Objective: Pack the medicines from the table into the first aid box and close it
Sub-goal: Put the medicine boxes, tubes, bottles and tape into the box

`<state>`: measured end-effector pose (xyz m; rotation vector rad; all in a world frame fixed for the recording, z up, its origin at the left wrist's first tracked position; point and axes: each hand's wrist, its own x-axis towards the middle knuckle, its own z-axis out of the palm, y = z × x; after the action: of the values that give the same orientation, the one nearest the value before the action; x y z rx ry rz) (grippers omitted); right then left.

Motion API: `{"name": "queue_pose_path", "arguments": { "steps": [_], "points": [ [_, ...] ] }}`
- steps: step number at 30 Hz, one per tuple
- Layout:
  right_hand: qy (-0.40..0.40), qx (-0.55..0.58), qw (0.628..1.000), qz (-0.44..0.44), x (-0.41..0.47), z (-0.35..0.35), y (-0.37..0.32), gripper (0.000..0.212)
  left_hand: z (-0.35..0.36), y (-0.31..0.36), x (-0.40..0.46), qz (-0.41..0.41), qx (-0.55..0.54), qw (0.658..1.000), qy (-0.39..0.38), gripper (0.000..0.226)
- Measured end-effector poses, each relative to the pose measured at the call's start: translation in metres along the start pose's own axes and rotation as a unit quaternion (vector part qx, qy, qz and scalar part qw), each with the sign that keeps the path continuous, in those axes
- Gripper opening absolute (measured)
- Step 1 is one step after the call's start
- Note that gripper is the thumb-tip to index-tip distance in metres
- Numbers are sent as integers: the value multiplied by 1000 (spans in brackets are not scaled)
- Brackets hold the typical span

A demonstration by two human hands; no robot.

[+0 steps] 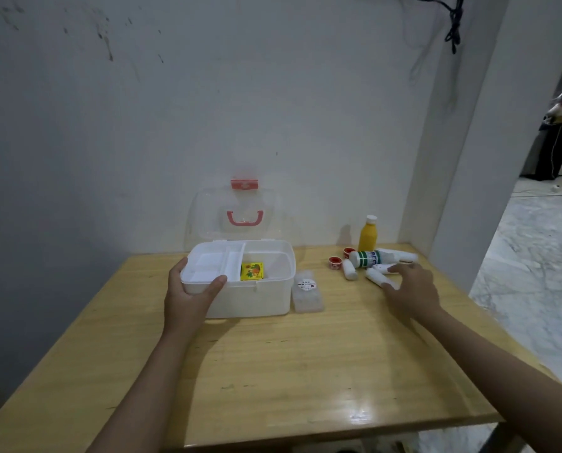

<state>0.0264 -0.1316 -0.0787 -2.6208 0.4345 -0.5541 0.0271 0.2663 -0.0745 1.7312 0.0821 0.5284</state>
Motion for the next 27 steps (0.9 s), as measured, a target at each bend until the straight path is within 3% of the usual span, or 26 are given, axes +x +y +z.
{"name": "queue_pose_path", "arguments": {
  "steps": [3, 10, 15, 27],
  "points": [
    [-43, -57, 997, -32, 13, 0, 26, 45, 0, -3, 1, 5, 1, 1000, 2, 81],
    [-148, -113, 981, -58, 42, -1, 49, 33, 2, -6, 3, 10, -6, 1000, 6, 78],
    [-130, -27, 987, -94, 39, -1, 52, 40, 2, -6, 2, 14, 4, 1000, 13, 78],
    [-57, 122, 987, -92, 8, -5, 47, 30, 3, -5, 0, 14, 5, 1000, 17, 78]
  ]
}}
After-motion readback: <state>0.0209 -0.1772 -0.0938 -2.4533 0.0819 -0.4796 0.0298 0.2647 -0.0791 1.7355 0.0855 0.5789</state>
